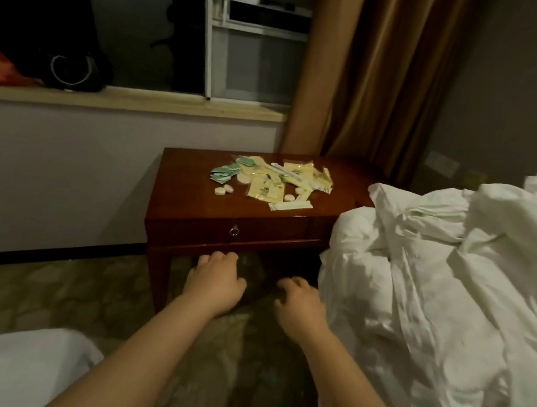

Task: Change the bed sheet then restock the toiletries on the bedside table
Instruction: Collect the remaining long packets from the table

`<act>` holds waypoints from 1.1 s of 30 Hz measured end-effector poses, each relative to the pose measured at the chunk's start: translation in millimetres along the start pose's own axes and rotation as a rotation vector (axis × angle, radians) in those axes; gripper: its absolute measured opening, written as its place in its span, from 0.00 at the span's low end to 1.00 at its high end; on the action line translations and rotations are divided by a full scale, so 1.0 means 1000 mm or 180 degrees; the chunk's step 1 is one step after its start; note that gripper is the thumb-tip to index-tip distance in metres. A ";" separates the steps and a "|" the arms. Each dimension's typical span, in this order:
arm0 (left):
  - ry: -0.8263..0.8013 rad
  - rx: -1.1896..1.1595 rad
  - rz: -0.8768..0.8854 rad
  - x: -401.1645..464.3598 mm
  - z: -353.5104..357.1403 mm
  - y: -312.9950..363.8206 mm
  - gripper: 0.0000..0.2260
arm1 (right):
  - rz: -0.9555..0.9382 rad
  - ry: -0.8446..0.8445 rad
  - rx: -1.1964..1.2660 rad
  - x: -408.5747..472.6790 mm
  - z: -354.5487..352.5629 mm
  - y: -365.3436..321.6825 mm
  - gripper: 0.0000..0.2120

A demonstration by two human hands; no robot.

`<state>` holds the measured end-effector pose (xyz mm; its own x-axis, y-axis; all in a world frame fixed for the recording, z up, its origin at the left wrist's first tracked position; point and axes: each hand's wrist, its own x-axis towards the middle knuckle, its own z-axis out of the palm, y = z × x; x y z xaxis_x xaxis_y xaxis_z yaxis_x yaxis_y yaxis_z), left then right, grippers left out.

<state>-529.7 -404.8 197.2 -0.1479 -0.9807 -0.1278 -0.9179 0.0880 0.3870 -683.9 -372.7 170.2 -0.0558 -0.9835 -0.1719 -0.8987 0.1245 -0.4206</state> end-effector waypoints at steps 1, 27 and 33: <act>0.0018 0.0031 0.0093 0.025 -0.003 0.007 0.22 | 0.0106 -0.0063 0.0004 0.019 0.003 0.007 0.21; -0.0499 0.0058 0.1050 0.568 -0.005 0.081 0.23 | 0.1090 -0.0029 -0.0018 0.510 -0.083 0.066 0.21; -0.0893 0.0065 0.0898 0.649 0.037 0.104 0.21 | 0.0896 0.0279 -0.0106 0.620 -0.110 0.103 0.24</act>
<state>-734.9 -1025.6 120.8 -0.4876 -0.8320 -0.2647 -0.8335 0.3534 0.4247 -859.3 -984.2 118.4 -0.3410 -0.9187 -0.1994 -0.8562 0.3911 -0.3375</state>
